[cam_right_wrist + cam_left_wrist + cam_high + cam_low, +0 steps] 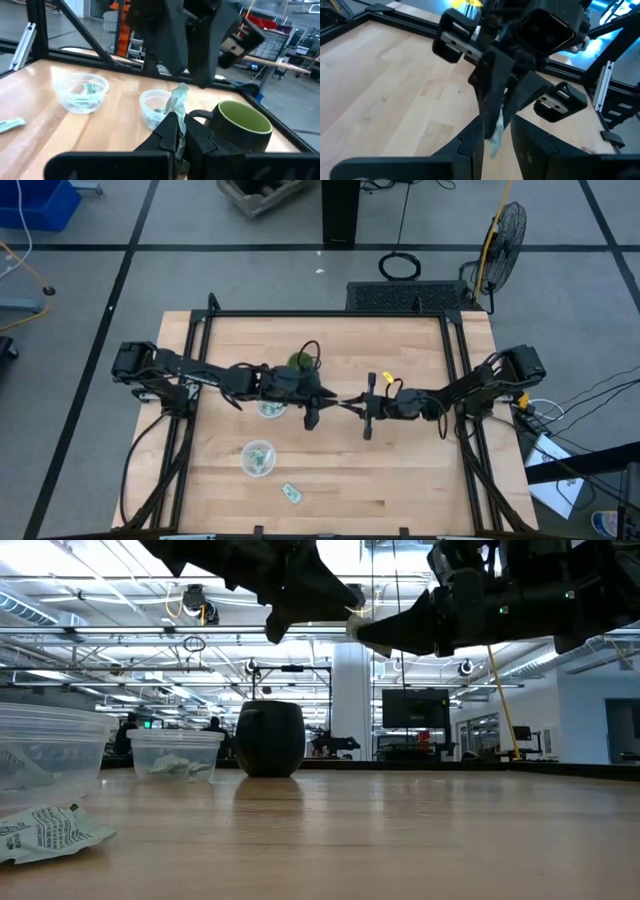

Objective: Pick and place Stevia / Truvia into bins
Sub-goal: Put the green stevia packet into the bottom transparent container

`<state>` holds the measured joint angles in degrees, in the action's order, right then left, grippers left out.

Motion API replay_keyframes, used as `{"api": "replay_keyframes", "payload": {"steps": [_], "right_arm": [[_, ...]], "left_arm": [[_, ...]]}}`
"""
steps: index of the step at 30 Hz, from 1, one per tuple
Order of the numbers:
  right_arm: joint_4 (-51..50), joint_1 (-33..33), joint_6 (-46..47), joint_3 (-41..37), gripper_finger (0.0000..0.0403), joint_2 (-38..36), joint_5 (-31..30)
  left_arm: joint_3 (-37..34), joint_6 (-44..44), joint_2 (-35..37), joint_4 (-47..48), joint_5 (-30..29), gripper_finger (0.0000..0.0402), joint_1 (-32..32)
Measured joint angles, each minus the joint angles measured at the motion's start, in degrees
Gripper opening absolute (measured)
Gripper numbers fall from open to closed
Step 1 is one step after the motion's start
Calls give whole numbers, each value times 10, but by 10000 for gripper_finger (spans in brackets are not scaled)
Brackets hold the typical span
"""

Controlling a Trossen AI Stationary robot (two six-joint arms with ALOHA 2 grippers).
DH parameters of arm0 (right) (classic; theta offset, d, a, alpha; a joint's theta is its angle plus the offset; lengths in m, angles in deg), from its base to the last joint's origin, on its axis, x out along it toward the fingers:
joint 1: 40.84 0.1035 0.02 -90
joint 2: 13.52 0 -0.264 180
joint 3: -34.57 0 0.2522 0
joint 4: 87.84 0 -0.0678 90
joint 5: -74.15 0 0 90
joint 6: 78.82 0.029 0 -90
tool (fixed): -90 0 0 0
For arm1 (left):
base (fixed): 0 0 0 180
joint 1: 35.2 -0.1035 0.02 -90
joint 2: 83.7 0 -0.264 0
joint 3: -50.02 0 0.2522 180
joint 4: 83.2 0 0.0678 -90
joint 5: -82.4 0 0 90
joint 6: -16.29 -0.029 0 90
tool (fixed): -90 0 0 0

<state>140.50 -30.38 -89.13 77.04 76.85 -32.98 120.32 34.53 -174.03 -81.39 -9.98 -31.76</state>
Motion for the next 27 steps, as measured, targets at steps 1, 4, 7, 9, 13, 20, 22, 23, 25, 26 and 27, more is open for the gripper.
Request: {"api": "replay_keyframes", "payload": {"steps": [1, 4, 7, 9, 13, 20, 22, 23, 25, 26, 27], "right_arm": [[1, 0, 0, 0, 6, 0, -10], [11, 0, -11, 0, 6, 0, -30], [20, 0, -12, 0, 6, 0, -32], [22, 0, -13, 0, 6, 0, -26], [35, 0, -14, 0, 6, 0, -25], [45, 0, -16, 0, 6, 0, -22], [46, 0, -21, 0, 6, 0, -22], [48, 0, -25, 0, 6, 0, -22], [55, -1, -28, 0, 6, 0, -22], [60, -1, -29, 0, 6, 0, -22], [66, -2, -28, 0, 6, 0, -21]], "left_arm": [[0, 0, 0, 0, 0, 102, 0], [0, -2, 0, 2, 0, 102, 0], [0, -11, 0, 4, 0, 102, 0], [0, -20, 0, 6, 0, 102, 0], [0, -29, 0, 7, -2, 102, 0], [0, -31, 0, 6, -6, 102, 0], [0, -31, 0, 6, -6, 102, 0], [0, -31, 0, 6, -6, 102, 0], [0, -34, 0, 6, -6, 102, 0], [0, -36, 0, 6, -6, 102, 0], [0, -39, 0, 6, -6, 102, 0]]}}
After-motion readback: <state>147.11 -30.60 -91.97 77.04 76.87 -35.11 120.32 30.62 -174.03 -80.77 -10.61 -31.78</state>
